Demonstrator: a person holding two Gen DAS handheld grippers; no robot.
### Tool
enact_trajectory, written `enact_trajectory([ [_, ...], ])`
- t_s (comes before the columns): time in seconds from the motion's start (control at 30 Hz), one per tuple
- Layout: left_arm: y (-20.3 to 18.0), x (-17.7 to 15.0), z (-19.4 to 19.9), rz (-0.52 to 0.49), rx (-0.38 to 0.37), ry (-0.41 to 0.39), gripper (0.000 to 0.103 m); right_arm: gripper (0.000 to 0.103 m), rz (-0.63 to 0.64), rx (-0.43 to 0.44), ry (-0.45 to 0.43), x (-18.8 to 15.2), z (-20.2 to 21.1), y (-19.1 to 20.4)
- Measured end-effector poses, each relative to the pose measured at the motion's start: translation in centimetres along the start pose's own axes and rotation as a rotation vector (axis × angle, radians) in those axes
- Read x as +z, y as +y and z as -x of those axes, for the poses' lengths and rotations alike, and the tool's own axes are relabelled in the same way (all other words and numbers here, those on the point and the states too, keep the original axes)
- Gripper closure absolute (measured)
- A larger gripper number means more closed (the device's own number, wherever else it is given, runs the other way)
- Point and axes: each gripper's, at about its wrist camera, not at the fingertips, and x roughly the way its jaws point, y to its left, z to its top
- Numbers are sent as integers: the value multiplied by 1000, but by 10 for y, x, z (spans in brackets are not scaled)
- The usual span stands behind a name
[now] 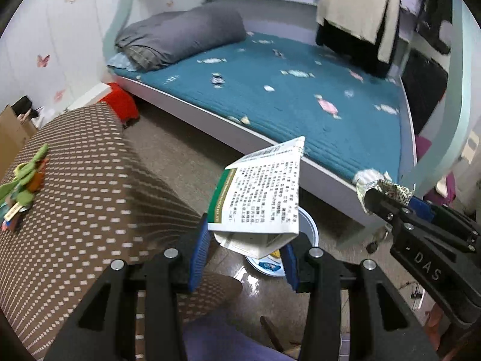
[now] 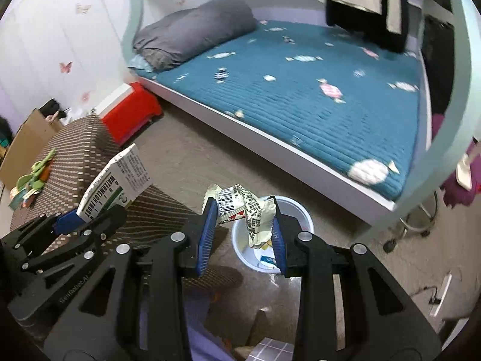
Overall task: Collect trash
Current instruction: 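Carry the paper packet and wrapper in both tools over the blue bin, then open both tools to drop the packet and wrapper into the bin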
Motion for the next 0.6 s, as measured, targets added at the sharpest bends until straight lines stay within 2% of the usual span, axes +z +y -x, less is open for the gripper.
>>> enact_trajectory([
  [0.47,-73,-4,-69,-141,-13,142,60,69,-177,-109,71,-19,-25,-75],
  [0.53,-79,-2,-76,-153,-18,153,56,69,-188,-124,76,-20,-28,-81],
  [0.6,-80,2,-78,-132,-46,142,45,69,-200,-133,83,-20,-30,-86],
])
